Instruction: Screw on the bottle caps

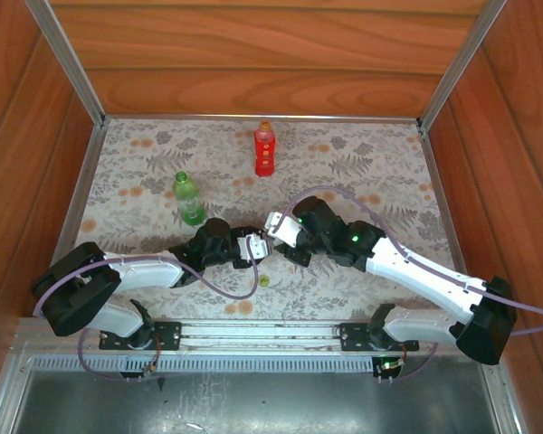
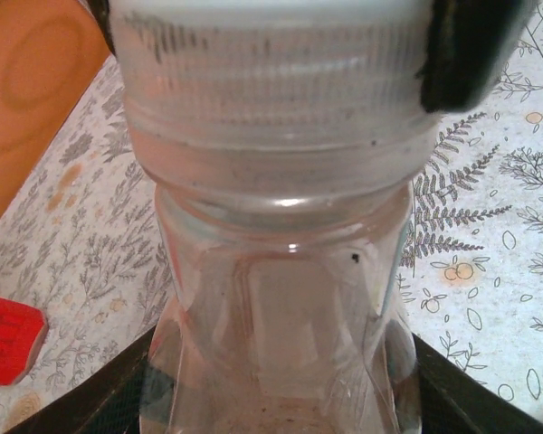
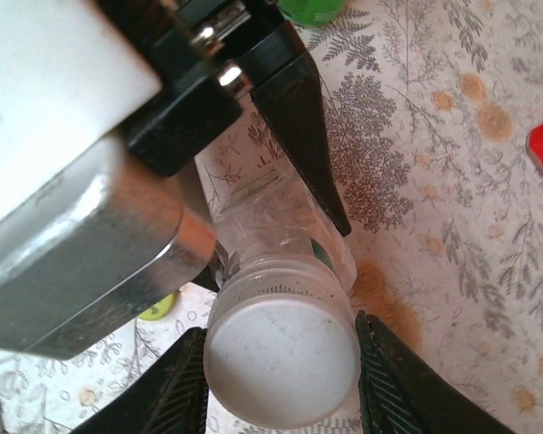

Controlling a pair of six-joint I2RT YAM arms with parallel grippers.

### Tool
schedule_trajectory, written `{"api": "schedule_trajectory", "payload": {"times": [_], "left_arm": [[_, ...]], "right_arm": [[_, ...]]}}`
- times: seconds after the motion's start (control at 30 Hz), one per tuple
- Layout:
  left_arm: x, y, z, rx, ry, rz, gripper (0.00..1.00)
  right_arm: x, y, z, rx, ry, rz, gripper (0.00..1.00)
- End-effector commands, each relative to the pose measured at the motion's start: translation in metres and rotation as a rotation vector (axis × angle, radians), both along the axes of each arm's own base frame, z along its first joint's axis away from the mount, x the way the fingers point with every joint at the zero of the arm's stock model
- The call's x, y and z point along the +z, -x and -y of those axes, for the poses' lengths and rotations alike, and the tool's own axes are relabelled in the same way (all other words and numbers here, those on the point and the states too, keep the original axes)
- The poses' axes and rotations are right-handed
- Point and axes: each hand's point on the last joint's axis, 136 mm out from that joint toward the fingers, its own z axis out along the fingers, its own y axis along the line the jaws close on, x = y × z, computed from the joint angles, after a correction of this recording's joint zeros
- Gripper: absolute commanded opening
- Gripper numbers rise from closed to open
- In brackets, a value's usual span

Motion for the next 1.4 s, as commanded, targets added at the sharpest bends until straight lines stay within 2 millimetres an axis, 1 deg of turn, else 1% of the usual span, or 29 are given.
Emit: {"api": "schedule_trajectory", "payload": {"times": [0.0, 0.07, 0.17, 0.27, 0.37, 0.43, 0.5, 0.57, 0.67, 0.93, 1.03, 1.1, 1.2, 1.3, 1.37], "left_arm": [[0.017, -0.002, 0.003, 0.002, 0.040, 0.055, 0.56], [0.018, -0.002, 0.004, -0.001, 0.041, 0.054, 0.56], [0.019, -0.003, 0.003, 0.025, 0.063, 0.015, 0.56], [0.025, -0.005, 0.000, 0.047, 0.119, -0.059, 0.56], [0.041, -0.010, -0.002, 0.069, 0.226, -0.194, 0.56], [0.051, -0.012, -0.003, 0.073, 0.283, -0.267, 0.56], [0.060, -0.011, -0.002, 0.070, 0.317, -0.301, 0.56], [0.067, -0.010, -0.001, 0.062, 0.341, -0.320, 0.56], [0.074, -0.007, 0.003, 0.040, 0.363, -0.346, 0.56], [0.079, -0.006, 0.008, 0.017, 0.375, -0.362, 0.56], [0.079, -0.007, 0.008, 0.018, 0.376, -0.362, 0.56], [0.081, -0.006, 0.009, 0.015, 0.380, -0.362, 0.56], [0.081, -0.006, 0.008, 0.014, 0.379, -0.356, 0.56], [0.081, -0.004, 0.008, 0.008, 0.379, -0.359, 0.56], [0.081, -0.005, 0.008, 0.010, 0.378, -0.358, 0.56]], "right_arm": [[0.012, -0.004, -0.004, -0.119, -0.126, -0.065, 0.22], [0.010, 0.004, -0.002, -0.028, -0.113, -0.020, 0.37], [0.019, 0.004, 0.002, -0.031, -0.144, 0.024, 0.54], [0.034, 0.000, 0.007, -0.069, -0.214, 0.086, 0.64], [0.050, -0.004, 0.011, -0.120, -0.328, 0.138, 0.67], [0.062, -0.006, 0.013, -0.154, -0.428, 0.164, 0.68], [0.075, -0.006, 0.012, -0.176, -0.561, 0.177, 0.68], [0.082, -0.004, 0.009, -0.177, -0.674, 0.178, 0.68], [0.086, -0.002, 0.003, -0.160, -0.752, 0.160, 0.69], [0.085, -0.012, -0.018, -0.149, -0.788, 0.127, 0.68], [0.080, -0.014, -0.026, -0.140, -0.784, 0.091, 0.63], [0.077, -0.015, -0.030, -0.143, -0.783, 0.071, 0.57], [0.074, -0.017, -0.032, -0.152, -0.778, 0.058, 0.48], [0.072, -0.021, -0.031, -0.171, -0.770, 0.061, 0.47], [0.070, -0.021, -0.031, -0.174, -0.761, 0.060, 0.40]]}}
